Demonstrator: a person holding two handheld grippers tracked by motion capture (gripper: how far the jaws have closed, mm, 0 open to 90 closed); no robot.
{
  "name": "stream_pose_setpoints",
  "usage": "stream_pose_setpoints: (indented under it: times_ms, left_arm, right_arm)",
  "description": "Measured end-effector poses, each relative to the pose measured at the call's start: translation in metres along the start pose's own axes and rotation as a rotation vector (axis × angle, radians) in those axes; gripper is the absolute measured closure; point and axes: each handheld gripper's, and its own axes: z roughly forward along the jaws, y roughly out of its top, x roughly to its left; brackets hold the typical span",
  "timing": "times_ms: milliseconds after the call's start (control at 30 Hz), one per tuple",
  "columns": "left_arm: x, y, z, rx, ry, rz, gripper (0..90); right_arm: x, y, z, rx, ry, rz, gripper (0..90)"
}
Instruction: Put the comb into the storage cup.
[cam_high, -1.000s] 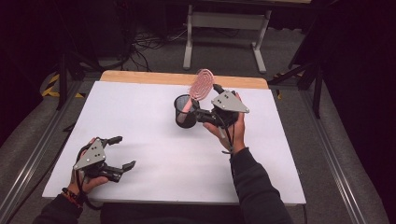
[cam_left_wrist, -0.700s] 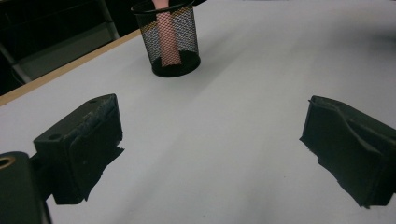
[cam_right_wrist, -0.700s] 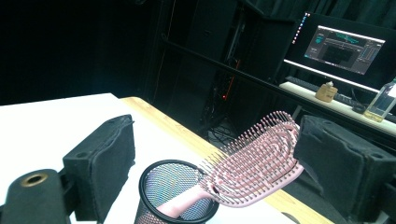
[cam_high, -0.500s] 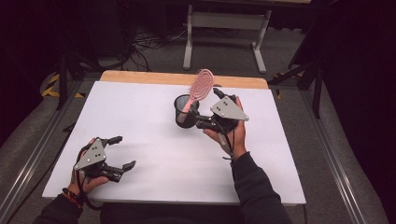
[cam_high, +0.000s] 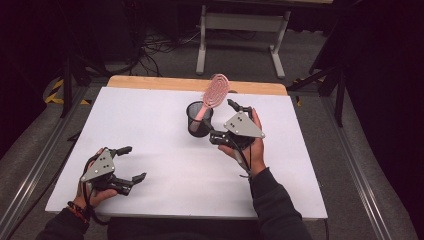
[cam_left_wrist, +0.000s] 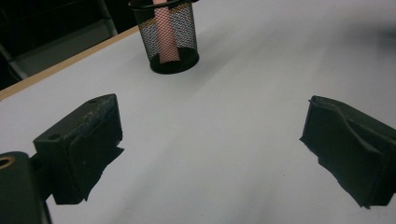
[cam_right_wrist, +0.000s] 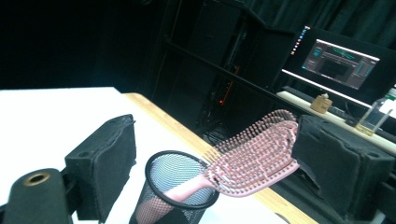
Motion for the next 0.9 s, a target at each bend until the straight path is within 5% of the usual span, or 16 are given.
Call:
stream_pose_setpoints:
  times_ms: [900]
  left_arm:
    - [-0.002,0.000,0.001,0.007,-0.005,0.012,5.4]
  right_arm:
    - [0.011,-0.014,-0.018,0.042,0.027,-0.050,13.2]
